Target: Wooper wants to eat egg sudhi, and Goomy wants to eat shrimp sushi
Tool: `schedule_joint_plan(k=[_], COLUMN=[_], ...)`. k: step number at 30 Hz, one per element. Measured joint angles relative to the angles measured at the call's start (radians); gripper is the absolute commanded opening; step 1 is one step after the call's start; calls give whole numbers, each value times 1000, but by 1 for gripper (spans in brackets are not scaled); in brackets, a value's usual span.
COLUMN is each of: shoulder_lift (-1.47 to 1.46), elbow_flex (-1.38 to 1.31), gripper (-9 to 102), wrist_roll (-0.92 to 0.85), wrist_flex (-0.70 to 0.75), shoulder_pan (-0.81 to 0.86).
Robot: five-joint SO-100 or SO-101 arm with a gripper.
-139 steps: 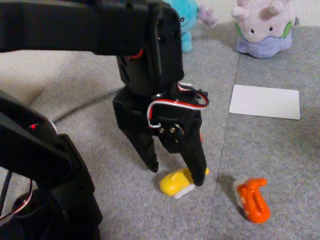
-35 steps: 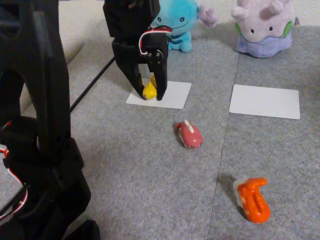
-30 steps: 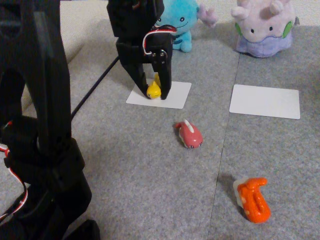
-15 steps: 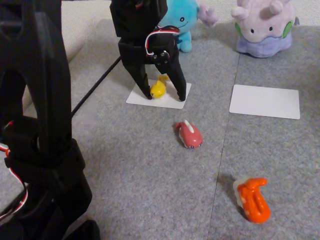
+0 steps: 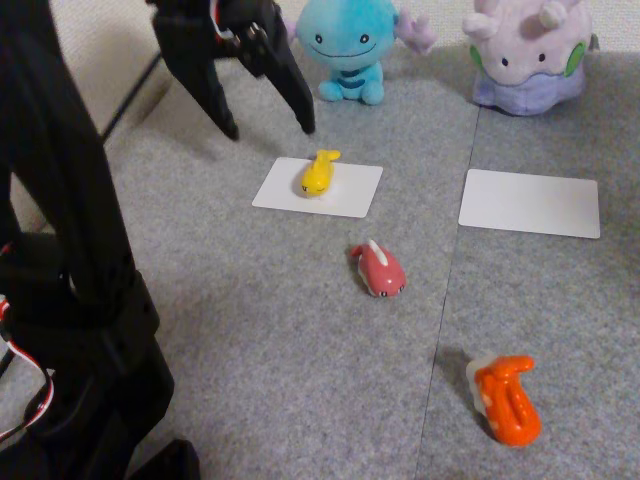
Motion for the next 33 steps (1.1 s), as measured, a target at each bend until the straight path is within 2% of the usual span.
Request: schedule_joint_plan(k=[10, 17, 22, 33], shoulder_lift=[365, 666, 773, 904], elbow_flex=[0, 0, 81, 396], gripper=[28, 28, 28, 28], wrist_roll=[-9, -14, -118, -541], wrist_flex=[213, 258, 258, 258], shoulder_pan=[0, 37, 176, 594])
